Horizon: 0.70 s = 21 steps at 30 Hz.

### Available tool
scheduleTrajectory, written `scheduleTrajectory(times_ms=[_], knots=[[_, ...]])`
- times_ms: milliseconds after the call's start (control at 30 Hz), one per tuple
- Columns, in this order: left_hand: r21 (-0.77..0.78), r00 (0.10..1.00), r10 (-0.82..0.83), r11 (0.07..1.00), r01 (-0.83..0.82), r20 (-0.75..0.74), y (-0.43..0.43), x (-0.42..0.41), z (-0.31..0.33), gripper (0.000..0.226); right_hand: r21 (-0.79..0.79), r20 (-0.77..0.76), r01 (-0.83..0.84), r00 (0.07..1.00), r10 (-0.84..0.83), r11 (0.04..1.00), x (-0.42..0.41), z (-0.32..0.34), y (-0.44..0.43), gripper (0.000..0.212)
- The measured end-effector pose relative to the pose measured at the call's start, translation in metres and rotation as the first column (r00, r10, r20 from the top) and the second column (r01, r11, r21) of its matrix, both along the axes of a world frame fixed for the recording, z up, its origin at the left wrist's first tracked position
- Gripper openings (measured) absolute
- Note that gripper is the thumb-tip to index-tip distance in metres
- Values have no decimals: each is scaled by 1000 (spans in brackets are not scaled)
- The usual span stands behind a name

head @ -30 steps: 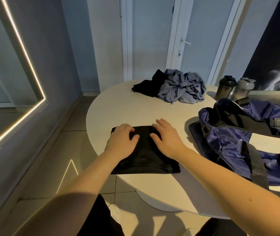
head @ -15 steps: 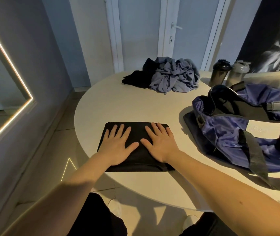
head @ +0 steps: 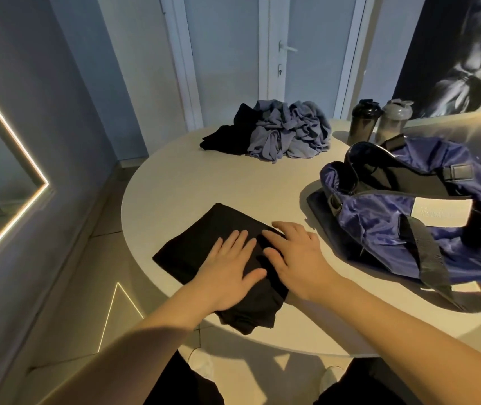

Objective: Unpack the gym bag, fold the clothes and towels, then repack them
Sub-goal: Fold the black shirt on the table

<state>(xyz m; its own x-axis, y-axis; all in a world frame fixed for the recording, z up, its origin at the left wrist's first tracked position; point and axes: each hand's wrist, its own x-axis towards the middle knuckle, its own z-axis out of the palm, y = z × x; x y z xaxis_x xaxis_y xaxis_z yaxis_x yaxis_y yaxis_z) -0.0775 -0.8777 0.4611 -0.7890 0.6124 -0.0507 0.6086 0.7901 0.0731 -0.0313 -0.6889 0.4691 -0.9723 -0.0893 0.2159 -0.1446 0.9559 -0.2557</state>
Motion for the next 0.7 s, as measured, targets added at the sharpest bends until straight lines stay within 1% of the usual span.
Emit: scheduleTrajectory(times_ms=[67,100,133,200,300,333,367,400,433,500,533,567,600,633,667,700], knots=[[-4,999,-13,1000,13,-33,-3,1,-7,76,-13,76,-140,987,141,990,-2,-7,8,57],[8,999,-19,1000,19,-33,-4,0,-8,76,5,133,-180,975,178,984,-2,-13,11,57],[18,999,-25,1000,26,-28,-6,0,-7,75,29,168,-195,968,188,980,-1,-19,13,57],[57,999,-40,998,41,-18,-10,1,-2,73,42,166,-183,971,174,982,2,-26,15,59],[273,998,-54,961,46,21,-22,15,6,57,-27,190,-156,969,159,987,3,-18,14,58],[345,996,-78,937,60,40,-28,24,10,53,-54,198,-147,968,155,988,4,-15,15,57],[385,991,-117,919,84,65,-35,31,12,51,-72,201,-141,967,153,987,6,-11,17,57],[384,981,-169,916,120,97,-43,39,14,54,-79,209,-140,966,154,987,10,-8,19,59],[350,966,-222,922,164,133,-50,46,14,64,-78,220,-144,962,158,986,14,-6,21,61],[203,948,-262,953,224,182,-61,59,11,98,-66,255,-161,952,172,985,25,-3,25,66],[104,948,-258,965,243,187,-66,63,7,109,-60,269,-172,946,182,983,31,-2,26,69],[30,954,-270,963,269,131,-71,65,1,114,-53,279,-185,941,193,981,38,-1,27,72],[-4,953,-302,953,302,29,-75,63,-8,111,-47,290,-200,935,205,979,44,-1,27,77],[-18,944,-328,945,328,-28,-79,61,-16,105,-40,299,-217,929,219,975,51,1,27,83],[-15,941,-336,942,336,-50,-83,58,-24,102,-35,307,-236,922,235,971,58,2,27,90],[19,937,-342,939,344,-71,-88,55,-31,101,-29,314,-257,915,253,966,64,3,28,96]])
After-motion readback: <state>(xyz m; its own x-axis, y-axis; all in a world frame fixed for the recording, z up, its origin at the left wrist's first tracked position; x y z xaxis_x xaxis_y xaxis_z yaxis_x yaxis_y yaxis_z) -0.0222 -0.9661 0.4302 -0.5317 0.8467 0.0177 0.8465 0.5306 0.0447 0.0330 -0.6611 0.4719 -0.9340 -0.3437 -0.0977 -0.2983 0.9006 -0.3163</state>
